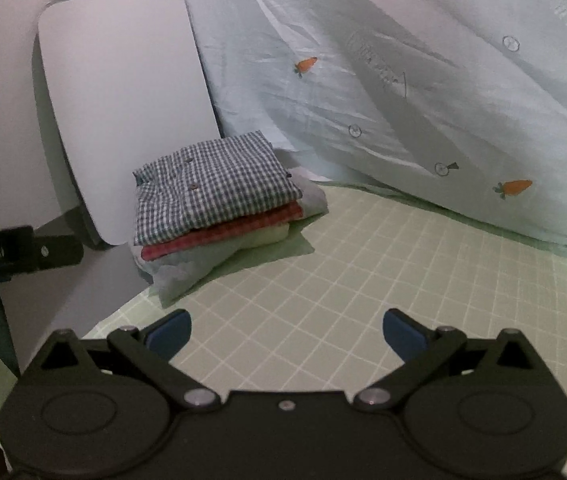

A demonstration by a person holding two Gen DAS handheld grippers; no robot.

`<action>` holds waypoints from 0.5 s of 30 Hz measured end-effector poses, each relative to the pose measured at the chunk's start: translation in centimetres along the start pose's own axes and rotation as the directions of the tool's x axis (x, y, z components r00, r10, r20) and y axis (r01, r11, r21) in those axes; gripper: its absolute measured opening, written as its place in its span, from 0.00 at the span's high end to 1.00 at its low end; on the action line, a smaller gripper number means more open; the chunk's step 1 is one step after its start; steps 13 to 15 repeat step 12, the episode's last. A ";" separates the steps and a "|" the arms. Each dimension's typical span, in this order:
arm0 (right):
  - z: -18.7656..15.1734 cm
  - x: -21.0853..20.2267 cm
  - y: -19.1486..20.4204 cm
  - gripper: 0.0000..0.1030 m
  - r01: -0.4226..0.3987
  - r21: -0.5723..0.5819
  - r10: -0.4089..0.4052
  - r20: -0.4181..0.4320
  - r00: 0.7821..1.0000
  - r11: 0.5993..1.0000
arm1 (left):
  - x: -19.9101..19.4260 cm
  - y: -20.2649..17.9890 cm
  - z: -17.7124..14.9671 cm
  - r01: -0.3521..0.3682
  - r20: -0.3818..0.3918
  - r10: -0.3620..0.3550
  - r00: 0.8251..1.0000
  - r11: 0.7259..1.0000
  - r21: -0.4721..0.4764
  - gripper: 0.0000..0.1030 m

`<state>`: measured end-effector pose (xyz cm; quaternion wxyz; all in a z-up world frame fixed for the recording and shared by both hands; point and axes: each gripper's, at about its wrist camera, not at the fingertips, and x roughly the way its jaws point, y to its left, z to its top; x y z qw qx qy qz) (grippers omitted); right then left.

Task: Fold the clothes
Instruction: 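Open both grippers and withdraw them from the stacked shirt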

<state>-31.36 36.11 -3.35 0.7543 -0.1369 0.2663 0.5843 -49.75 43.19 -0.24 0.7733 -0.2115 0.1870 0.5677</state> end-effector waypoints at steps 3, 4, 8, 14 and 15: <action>0.1 -0.2 0.3 0.00 0.003 -0.008 -0.003 0.007 1.000 1.000 | -0.5 0.4 -0.2 0.004 0.005 -0.004 1.000 1.000 0.000 0.00; 0.0 -0.2 0.4 0.00 0.005 -0.010 -0.005 0.009 1.000 1.000 | -0.6 0.6 -0.2 0.008 0.006 -0.008 1.000 1.000 -0.004 0.00; 0.1 -0.3 0.7 0.00 0.008 -0.020 -0.008 0.014 1.000 1.000 | -0.8 1.0 0.0 0.014 0.017 -0.014 1.000 1.000 -0.012 0.00; 0.1 -0.5 1.0 0.00 0.012 -0.029 -0.011 0.019 1.000 0.999 | -0.8 1.1 0.2 0.020 0.025 -0.020 1.000 1.000 -0.022 0.00; 0.1 -0.5 1.0 0.00 0.012 -0.029 -0.011 0.019 1.000 0.999 | -0.8 1.1 0.2 0.020 0.025 -0.020 1.000 1.000 -0.022 0.00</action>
